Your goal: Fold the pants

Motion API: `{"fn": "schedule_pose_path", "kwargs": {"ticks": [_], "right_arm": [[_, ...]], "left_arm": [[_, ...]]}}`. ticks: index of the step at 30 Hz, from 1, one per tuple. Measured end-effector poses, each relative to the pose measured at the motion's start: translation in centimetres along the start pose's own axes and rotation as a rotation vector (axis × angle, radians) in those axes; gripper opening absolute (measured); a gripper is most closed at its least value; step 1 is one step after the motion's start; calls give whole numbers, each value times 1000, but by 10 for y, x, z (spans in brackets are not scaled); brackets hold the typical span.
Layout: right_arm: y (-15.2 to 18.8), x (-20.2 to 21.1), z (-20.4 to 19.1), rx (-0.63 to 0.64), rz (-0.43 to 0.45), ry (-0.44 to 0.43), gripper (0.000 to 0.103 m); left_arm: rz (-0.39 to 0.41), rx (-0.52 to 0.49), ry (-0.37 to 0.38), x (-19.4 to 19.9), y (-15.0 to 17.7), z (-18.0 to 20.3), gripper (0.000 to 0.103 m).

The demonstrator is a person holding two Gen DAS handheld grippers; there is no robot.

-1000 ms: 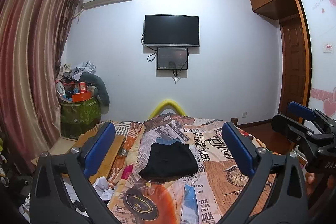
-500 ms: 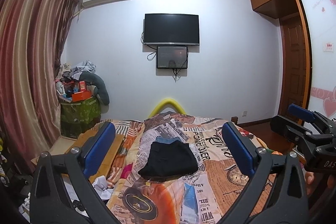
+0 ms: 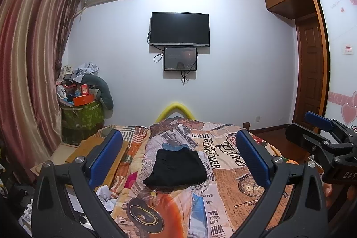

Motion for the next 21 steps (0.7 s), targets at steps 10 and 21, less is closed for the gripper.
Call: {"fn": "schedule_pose_path", "kwargs": {"ticks": [10, 21], "right_arm": [[-1, 1, 1, -1, 0, 3, 102], [-1, 1, 2, -5, 0, 4, 102]], "left_arm": [[-10, 2, 10, -4, 1, 1, 103], [-12, 4, 15, -4, 3, 2, 103]]}}
Point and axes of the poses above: each gripper's, at about its wrist camera, not at the fingertips, and x roughly against the way its jaws point, z to its right, y to its underside, the point moved 8 cm from there along -x, roughly the way its jaws point, and after that the axes turned 12 degrees about z, right-handed, at the moved point
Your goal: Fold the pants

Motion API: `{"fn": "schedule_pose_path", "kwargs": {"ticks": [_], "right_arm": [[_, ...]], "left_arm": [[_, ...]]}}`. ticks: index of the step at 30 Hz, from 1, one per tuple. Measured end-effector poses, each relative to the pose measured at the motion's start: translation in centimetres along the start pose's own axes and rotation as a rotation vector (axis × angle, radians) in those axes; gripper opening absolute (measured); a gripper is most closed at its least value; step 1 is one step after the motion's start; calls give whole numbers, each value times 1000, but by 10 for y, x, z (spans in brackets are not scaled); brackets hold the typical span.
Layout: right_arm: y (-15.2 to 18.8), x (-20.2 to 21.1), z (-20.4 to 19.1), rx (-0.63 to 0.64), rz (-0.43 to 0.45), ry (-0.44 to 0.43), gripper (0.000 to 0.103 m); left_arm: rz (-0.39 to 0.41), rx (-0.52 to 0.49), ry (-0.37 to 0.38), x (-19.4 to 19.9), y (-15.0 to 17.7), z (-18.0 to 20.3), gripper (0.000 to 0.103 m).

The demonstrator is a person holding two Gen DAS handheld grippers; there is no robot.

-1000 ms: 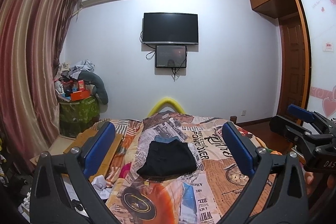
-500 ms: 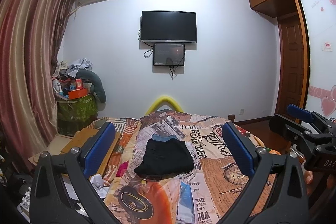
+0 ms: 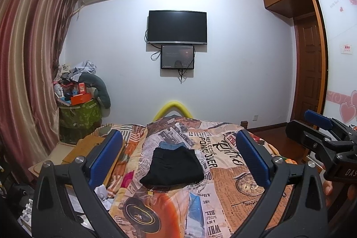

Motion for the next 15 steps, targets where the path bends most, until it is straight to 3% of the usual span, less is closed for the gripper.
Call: {"fn": "schedule_pose_path", "kwargs": {"ticks": [15], "right_arm": [[0, 2, -1, -3, -3, 4, 102]], "left_arm": [[1, -1, 8, -3, 2, 2, 103]]}}
Point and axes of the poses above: each gripper's, at about its wrist camera, not at the fingertips, and x roughly against the way its jaws point, z to its right, y to its underside, the point moved 8 cm from there along -x, roughly the way its jaws point, and after that the axes turned 12 degrees about z, right-handed, at the moved point
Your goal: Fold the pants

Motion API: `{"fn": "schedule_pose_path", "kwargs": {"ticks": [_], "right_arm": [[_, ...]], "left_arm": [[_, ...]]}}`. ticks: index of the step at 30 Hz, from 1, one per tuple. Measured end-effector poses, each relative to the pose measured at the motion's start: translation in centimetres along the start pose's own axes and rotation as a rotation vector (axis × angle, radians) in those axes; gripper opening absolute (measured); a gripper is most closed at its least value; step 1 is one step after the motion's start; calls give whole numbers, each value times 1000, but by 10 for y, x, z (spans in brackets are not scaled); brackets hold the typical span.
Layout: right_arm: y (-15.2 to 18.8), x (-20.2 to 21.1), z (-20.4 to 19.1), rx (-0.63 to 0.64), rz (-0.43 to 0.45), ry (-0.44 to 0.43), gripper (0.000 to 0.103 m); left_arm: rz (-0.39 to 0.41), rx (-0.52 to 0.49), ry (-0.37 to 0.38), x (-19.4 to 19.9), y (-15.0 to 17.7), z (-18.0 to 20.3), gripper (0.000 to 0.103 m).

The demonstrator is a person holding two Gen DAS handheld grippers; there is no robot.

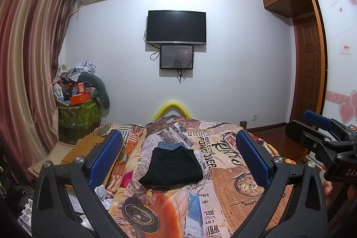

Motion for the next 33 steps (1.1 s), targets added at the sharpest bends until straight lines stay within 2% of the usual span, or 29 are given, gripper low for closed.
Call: {"fn": "schedule_pose_path", "kwargs": {"ticks": [33], "right_arm": [[-2, 3, -8, -1, -3, 3, 102]], "left_arm": [[-28, 40, 23, -2, 4, -2, 103]]}}
Point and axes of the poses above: each gripper's, at about its wrist camera, not at the fingertips, and x roughly against the way its jaws point, z to its right, y to its underside, the point moved 8 cm from there along -x, roughly the way its jaws point, and after that the axes turned 12 degrees about z, right-handed, at the moved point
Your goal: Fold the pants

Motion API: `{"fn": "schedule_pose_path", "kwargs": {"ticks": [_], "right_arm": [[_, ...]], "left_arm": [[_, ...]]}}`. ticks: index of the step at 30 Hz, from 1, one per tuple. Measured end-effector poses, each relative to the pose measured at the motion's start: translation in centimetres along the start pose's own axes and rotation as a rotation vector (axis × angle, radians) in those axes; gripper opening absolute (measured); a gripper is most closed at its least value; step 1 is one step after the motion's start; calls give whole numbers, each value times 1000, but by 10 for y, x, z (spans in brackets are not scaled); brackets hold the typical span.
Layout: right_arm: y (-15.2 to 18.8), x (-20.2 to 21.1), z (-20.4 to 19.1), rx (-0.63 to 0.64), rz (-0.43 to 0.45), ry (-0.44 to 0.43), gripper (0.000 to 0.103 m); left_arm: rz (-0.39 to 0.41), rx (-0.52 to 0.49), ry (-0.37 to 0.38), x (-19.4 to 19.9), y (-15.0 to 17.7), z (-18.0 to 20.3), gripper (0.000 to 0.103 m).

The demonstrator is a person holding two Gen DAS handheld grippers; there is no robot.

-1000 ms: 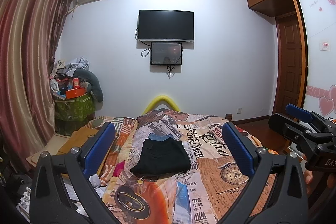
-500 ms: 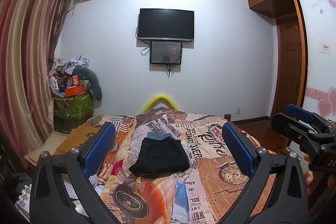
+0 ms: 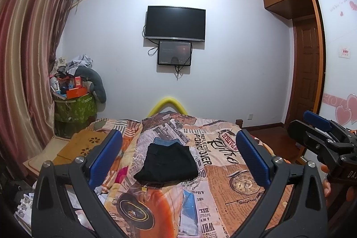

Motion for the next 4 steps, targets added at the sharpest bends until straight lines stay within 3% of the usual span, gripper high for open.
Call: {"fn": "schedule_pose_path", "kwargs": {"ticks": [4], "right_arm": [[0, 0, -1, -1, -1, 1, 102]], "left_arm": [[-6, 6, 3, -1, 1, -1, 103]]}}
Point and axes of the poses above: each gripper's, at about its wrist camera, not at the fingertips, and x roughly against the way its jaws point, z to its right, y to its underside, the point moved 8 cm from there along -x, roughly the way its jaws point, and after that the axes turned 12 degrees about z, right-handed, at the moved point
